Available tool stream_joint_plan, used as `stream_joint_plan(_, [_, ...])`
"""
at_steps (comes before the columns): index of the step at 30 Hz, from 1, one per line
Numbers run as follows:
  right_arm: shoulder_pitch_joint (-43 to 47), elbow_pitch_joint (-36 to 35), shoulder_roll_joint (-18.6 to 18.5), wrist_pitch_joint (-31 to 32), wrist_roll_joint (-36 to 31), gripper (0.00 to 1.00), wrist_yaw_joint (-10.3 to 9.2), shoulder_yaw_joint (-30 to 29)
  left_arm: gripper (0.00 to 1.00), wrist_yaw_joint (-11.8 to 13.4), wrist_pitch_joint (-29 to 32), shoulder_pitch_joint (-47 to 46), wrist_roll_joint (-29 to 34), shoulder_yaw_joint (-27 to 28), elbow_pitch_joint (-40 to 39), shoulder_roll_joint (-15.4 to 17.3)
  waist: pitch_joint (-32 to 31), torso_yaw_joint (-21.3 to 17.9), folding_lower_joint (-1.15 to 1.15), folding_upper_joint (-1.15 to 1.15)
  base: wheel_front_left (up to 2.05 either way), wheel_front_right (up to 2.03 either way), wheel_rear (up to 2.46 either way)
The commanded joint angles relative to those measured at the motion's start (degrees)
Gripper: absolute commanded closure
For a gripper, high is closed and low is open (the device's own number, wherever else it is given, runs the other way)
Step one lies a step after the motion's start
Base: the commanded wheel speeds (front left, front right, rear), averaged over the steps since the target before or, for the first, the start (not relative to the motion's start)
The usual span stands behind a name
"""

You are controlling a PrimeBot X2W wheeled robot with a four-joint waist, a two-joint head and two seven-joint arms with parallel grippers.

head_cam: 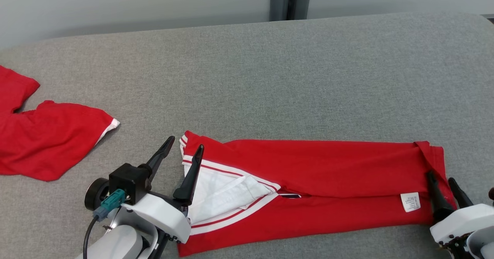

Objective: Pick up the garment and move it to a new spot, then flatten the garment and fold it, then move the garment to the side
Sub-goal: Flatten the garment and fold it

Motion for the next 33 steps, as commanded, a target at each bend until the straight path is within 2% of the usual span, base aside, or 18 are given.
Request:
stream_joint_plan(1, [-0.4, 0.6, 0.0, -0.3, 0.5, 0.0, -0.02, 0.3, 0.0, -0.2, -0.3, 0.2, 0.5, 0.2, 0.2, 0.2, 0.0, 0.1, 0.0, 0.0, 0.0, 0.0, 0.0])
stream_joint_plan(10, [-0.9, 3.0, 1.1, -0.2, 4.7, 0.0, -0.02, 3.3, 0.0, -0.3, -0.3, 0.8, 0.7, 0.2, 0.3, 0.3, 0.0, 0.4, 0.0, 0.0, 0.0, 0.0, 0.0])
stream_joint_plan(11, [-1.0, 2.8, 1.1, -0.2, 5.1, 0.5, -0.02, 3.7, 0.0, -0.3, -0.3, 0.7, 0.7, 0.2, 0.3, 0.4, 0.0, 0.5, 0.0, 0.0, 0.0, 0.0, 0.0])
stream_joint_plan(12, [-1.1, 2.7, 0.9, -0.2, 5.4, 0.71, -0.02, 4.1, 0.0, -0.2, -0.3, 0.7, 0.8, 0.2, 0.3, 0.4, 0.1, 0.5, 0.0, 0.0, 0.0, 0.0, 0.0])
stream_joint_plan(13, [-1.3, 2.5, 0.7, -0.1, 5.6, 1.0, -0.02, 4.4, 0.0, -0.2, -0.3, 0.6, 0.8, 0.2, 0.2, 0.4, 0.1, 0.5, 0.0, 0.0, 0.0, 0.0, 0.0])
stream_joint_plan(24, [-2.8, 1.9, -1.6, -0.2, 5.0, 1.0, -0.03, 3.0, 0.0, 0.3, -0.3, 0.0, 0.9, 0.1, 0.8, 0.1, 0.5, 0.5, 0.0, 0.0, 0.0, 0.0, 0.0])
stream_joint_plan(33, [-5.4, 6.3, -6.8, -0.2, 4.4, 1.0, -0.03, 0.7, 0.0, 0.4, -0.3, -0.2, 0.7, 0.1, 0.9, -0.1, 0.1, 0.7, 0.0, 0.0, 0.0, 0.0, 0.0])
